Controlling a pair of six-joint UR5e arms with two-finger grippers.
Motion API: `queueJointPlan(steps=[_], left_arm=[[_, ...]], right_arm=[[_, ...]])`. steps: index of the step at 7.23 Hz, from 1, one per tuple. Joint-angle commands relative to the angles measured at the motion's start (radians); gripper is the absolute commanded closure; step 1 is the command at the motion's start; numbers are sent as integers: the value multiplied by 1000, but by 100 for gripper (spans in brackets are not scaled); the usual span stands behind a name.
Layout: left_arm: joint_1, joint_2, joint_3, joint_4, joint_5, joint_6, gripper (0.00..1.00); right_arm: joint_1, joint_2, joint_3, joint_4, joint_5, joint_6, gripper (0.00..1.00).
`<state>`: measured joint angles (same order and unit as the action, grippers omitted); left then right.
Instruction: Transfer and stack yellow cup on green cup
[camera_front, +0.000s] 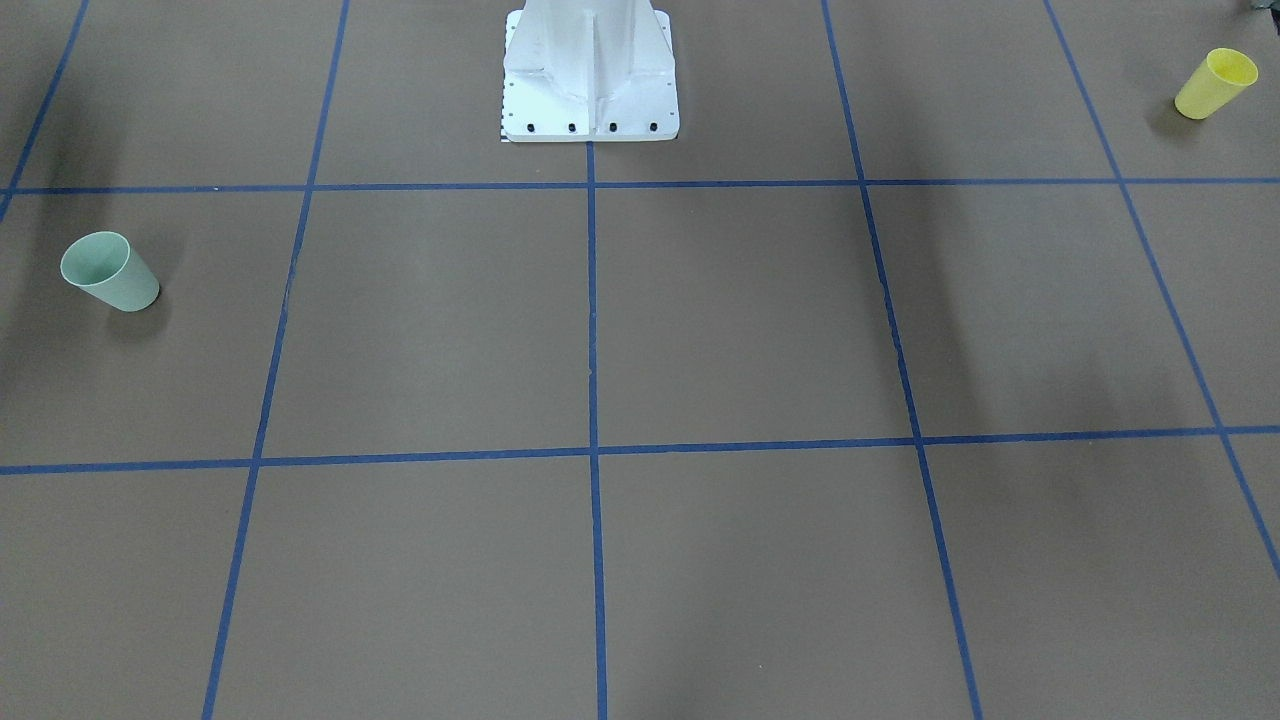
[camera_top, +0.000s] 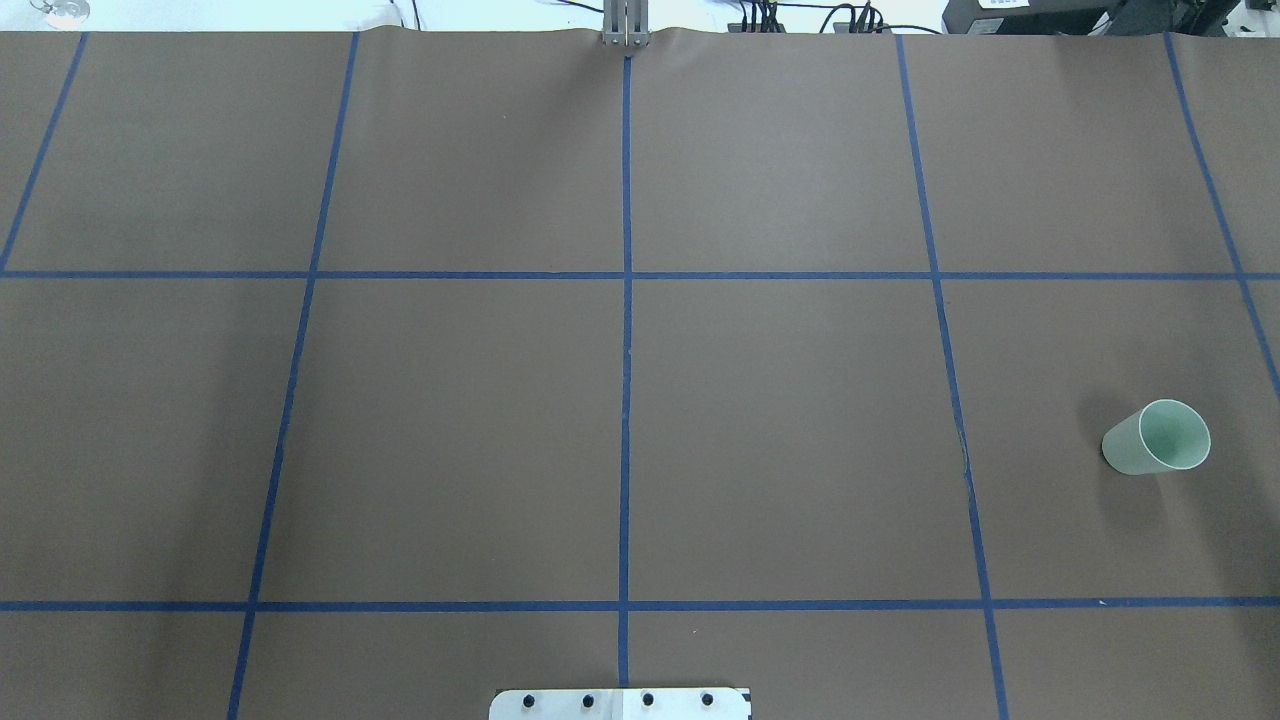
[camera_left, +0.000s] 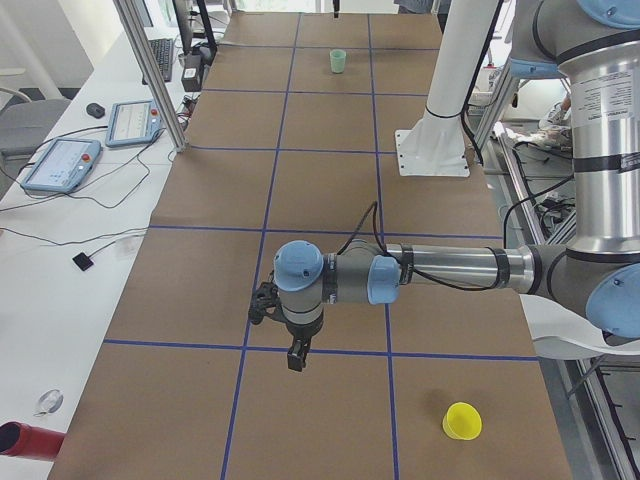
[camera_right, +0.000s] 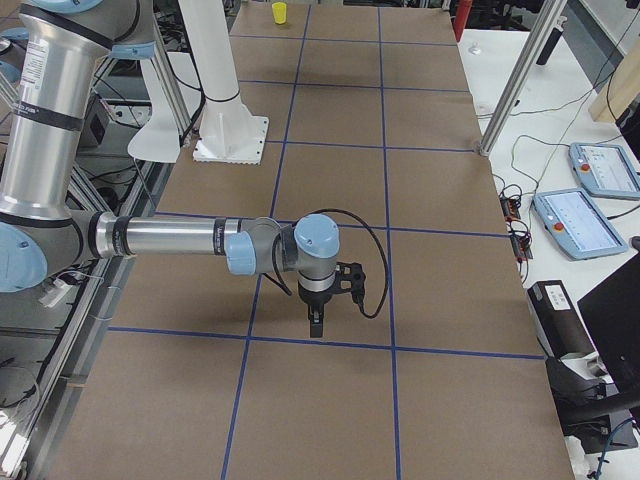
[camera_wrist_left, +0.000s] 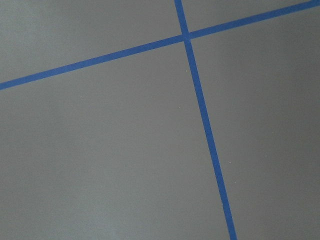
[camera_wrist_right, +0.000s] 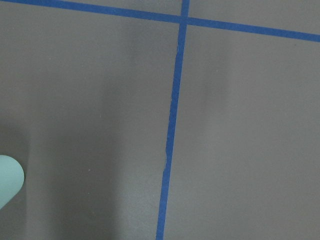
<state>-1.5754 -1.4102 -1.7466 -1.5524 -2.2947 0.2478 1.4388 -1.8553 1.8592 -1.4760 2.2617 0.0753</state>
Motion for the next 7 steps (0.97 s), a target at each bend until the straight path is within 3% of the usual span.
queueJointPlan(steps=[1, 4, 7], left_arm=[[0, 2, -1, -2, -2, 5, 0], [2, -3, -11, -53, 0, 1, 0], [0, -13, -10, -304, 8, -4, 0]], right_arm=[[0, -1, -5, 0, -1, 0, 0], [0, 2, -3, 14, 4, 0, 0], [0, 7, 2, 48, 9, 0, 0]])
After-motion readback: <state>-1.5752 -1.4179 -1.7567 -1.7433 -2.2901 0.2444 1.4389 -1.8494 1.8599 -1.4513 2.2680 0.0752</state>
